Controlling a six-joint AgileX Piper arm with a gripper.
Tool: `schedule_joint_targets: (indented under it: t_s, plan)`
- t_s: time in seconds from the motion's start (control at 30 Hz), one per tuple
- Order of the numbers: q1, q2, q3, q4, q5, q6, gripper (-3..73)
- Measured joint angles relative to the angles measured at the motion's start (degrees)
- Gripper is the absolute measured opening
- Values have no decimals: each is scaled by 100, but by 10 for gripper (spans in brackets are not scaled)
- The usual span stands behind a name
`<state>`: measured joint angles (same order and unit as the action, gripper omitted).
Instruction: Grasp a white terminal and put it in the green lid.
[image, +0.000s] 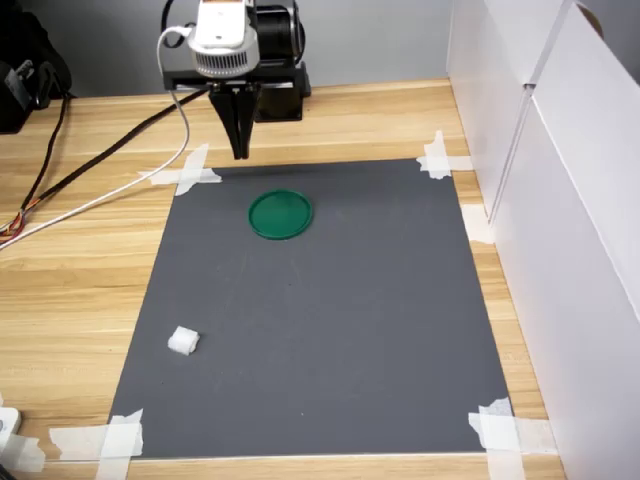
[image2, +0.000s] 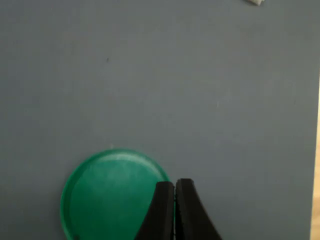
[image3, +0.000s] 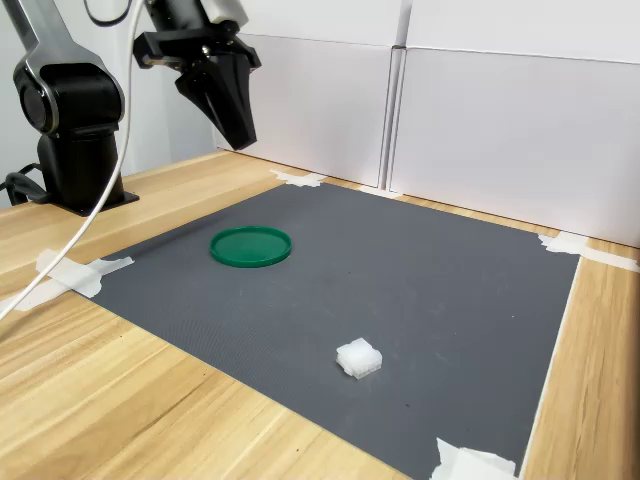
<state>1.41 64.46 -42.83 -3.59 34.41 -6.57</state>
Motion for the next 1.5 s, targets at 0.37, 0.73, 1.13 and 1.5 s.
schedule_joint_targets:
  t_s: [0.37,0.73,1.13,1.5]
  plan:
    - [-574,1732,-1657,1144,878,-1709,-21]
    - [-1208,2965,-2914,1224,1068,-3181,75]
    - [-1208,3430,-3818,1188,1452,-3547,569]
    - [-1208,3486,-4485,1703,2351,-3493,644]
